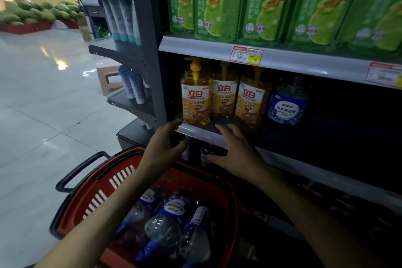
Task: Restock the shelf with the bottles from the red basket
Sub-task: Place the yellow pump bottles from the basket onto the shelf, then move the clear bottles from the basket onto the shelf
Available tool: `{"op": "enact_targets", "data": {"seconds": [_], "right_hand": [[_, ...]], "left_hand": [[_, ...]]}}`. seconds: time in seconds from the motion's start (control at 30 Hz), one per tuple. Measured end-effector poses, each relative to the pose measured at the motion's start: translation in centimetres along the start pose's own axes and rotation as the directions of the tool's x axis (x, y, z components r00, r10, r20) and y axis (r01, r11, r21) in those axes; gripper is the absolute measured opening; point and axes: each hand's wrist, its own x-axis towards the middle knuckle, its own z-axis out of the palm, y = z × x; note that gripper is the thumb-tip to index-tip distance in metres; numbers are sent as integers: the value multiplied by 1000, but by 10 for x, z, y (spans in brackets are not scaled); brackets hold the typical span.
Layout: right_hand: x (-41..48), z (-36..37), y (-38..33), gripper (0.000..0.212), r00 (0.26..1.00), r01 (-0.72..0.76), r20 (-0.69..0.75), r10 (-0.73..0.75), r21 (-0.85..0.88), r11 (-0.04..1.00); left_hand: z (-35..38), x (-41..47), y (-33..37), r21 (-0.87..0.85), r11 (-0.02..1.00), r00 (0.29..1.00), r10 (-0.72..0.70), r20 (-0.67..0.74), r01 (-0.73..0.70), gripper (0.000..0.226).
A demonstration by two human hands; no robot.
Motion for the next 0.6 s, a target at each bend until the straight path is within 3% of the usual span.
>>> {"op": "enact_targets", "data": {"seconds": [0.17,0.33,0.6], "right_hand": [[-32,12,6,97,989,19,149,-6,-84,996],[-64,41,15,93,958,97,284,-39,-193,976],[-112,102,45,81,855,309,502,-128,-294,905]], "left_hand": [[-8,-39,-3,228,972,994,30,105,-54,60],[-16,-92,-38,450,890,969,-49,243,-68,68],[-34,-164,-111,684,727,877,-365,312,59,90]]}}
